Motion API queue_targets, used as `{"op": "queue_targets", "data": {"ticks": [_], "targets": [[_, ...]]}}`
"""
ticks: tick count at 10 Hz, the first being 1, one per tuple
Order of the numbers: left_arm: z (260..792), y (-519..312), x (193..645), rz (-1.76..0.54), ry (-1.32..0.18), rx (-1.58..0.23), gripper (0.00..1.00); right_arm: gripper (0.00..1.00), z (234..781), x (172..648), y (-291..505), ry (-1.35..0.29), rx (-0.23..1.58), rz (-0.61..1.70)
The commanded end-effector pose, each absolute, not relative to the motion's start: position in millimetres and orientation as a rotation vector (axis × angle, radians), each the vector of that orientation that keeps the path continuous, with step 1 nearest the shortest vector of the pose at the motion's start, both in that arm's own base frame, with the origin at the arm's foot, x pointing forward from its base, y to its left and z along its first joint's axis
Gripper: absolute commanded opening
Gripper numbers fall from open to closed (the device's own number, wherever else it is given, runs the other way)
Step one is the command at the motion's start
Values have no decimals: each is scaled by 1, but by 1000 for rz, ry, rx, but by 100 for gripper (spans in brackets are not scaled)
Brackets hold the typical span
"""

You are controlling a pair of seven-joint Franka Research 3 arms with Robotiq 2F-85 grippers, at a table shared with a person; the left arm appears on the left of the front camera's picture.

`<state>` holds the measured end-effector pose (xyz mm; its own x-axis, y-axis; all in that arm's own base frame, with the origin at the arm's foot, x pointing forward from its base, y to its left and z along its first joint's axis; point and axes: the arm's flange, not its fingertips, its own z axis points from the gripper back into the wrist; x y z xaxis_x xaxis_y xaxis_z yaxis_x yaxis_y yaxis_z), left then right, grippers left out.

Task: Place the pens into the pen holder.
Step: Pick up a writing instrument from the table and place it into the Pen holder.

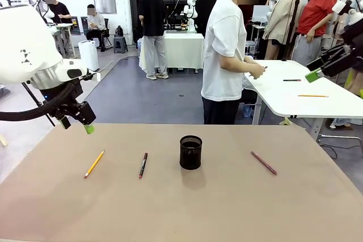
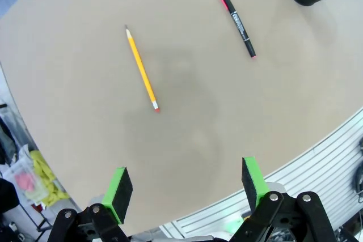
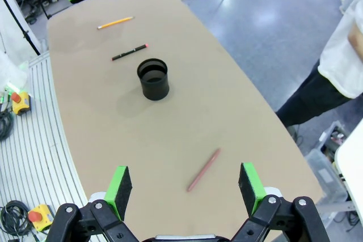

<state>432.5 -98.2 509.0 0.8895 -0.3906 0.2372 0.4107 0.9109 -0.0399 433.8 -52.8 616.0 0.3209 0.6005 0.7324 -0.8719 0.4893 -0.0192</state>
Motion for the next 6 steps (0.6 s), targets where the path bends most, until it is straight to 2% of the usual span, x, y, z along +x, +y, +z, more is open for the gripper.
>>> {"op": "queue_targets", "data": {"ticks": [1, 3, 6], "targets": [[513, -96, 432, -408, -225, -89, 100, 100, 618, 433, -52, -763, 423, 1003], [501, -111, 436, -439, -205, -35, 100, 100, 618, 433, -52, -763, 423, 1003], [445, -128, 473, -411, -155, 73, 100, 100, 618, 433, -52, -763, 423, 1003]]}}
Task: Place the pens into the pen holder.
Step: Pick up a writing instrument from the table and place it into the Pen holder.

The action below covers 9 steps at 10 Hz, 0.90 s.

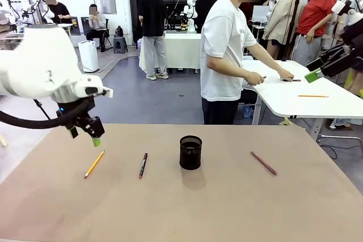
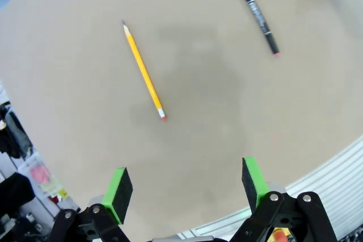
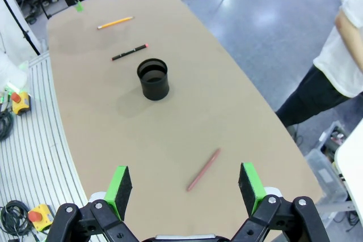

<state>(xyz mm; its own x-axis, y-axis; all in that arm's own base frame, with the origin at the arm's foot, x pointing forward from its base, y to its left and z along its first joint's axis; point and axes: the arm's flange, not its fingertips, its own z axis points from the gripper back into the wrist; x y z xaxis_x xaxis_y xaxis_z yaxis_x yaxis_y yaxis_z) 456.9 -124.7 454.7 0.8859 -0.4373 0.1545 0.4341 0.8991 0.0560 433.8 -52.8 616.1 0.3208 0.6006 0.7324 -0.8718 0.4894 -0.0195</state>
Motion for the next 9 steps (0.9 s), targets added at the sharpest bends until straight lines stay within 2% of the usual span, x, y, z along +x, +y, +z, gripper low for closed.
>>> {"op": "queue_targets", "data": {"ticks": [1, 4, 9], "targets": [[429, -129, 479, -420, -145, 82, 100, 100, 618, 433, -52, -763, 423, 1003], [377, -130, 499, -323, -127, 64, 100, 100, 618, 433, -52, -763, 423, 1003], [330, -121, 544, -246, -47, 73, 100, 100, 618, 433, -52, -763, 423, 1003]]}}
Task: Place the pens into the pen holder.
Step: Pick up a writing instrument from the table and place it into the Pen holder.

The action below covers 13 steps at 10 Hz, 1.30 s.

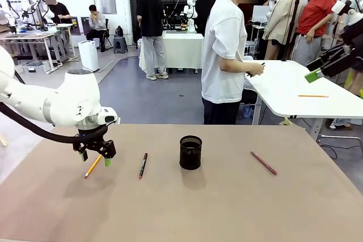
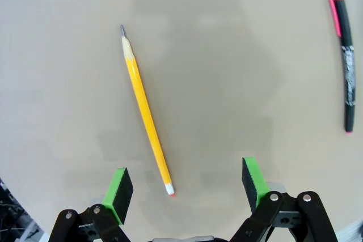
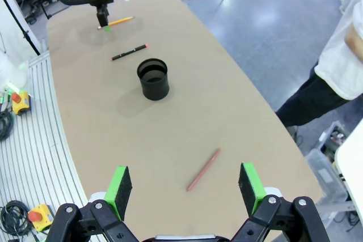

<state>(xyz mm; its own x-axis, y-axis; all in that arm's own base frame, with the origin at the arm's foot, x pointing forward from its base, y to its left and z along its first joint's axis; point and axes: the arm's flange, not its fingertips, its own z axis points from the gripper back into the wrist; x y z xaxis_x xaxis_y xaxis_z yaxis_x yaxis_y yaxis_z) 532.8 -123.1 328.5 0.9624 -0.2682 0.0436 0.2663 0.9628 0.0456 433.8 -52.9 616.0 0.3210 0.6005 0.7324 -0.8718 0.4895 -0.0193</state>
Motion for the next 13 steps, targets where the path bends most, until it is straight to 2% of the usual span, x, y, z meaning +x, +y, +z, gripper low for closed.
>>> {"op": "queue_targets", "data": {"ticks": [1, 9, 10, 11, 12, 13], "targets": [[326, -119, 548, -238, -49, 79, 100, 100, 618, 433, -52, -763, 423, 1003], [313, -119, 581, -201, -63, 45, 100, 100, 618, 433, -52, -763, 423, 1003], [312, -121, 583, -198, -65, 42, 98, 100, 618, 433, -52, -763, 423, 1003], [312, -121, 585, -207, -68, 45, 92, 100, 618, 433, -52, -763, 423, 1003], [312, -121, 583, -211, -69, 51, 80, 100, 618, 433, -52, -763, 423, 1003], [313, -120, 583, -215, -70, 53, 63, 100, 618, 433, -52, -763, 423, 1003]]}}
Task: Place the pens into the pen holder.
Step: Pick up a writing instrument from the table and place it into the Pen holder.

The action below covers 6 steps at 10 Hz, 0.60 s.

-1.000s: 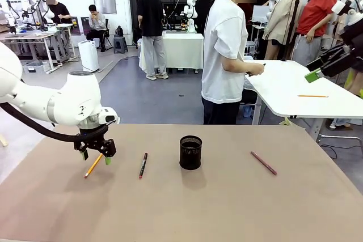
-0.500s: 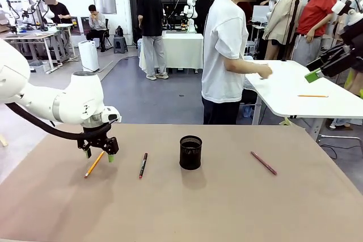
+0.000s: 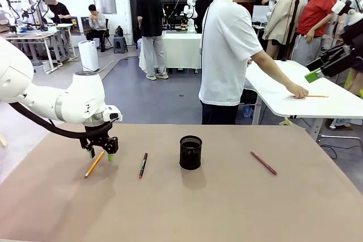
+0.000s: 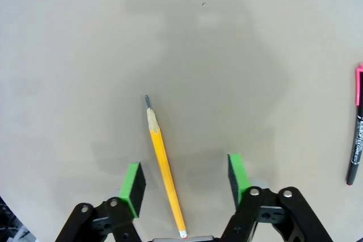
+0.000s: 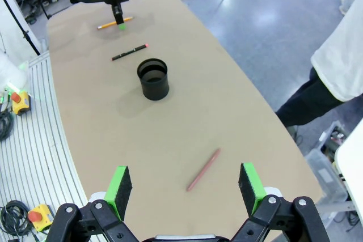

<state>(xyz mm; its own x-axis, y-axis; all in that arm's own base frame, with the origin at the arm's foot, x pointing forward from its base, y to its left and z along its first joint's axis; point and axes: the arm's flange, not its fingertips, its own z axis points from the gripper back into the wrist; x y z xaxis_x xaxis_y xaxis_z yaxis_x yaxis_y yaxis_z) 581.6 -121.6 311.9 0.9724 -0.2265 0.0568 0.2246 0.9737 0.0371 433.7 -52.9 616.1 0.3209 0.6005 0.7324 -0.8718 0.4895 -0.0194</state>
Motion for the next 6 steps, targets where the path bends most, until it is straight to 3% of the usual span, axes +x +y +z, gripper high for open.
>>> {"op": "queue_targets", "data": {"ticks": [1, 2, 6], "targets": [[313, -121, 584, -215, -75, 55, 43, 100, 618, 433, -52, -763, 423, 1003], [313, -123, 584, -213, -81, 70, 28, 100, 618, 433, -52, -763, 423, 1003], [312, -122, 582, -228, -62, 31, 28, 100, 618, 433, -52, -763, 423, 1003]]}}
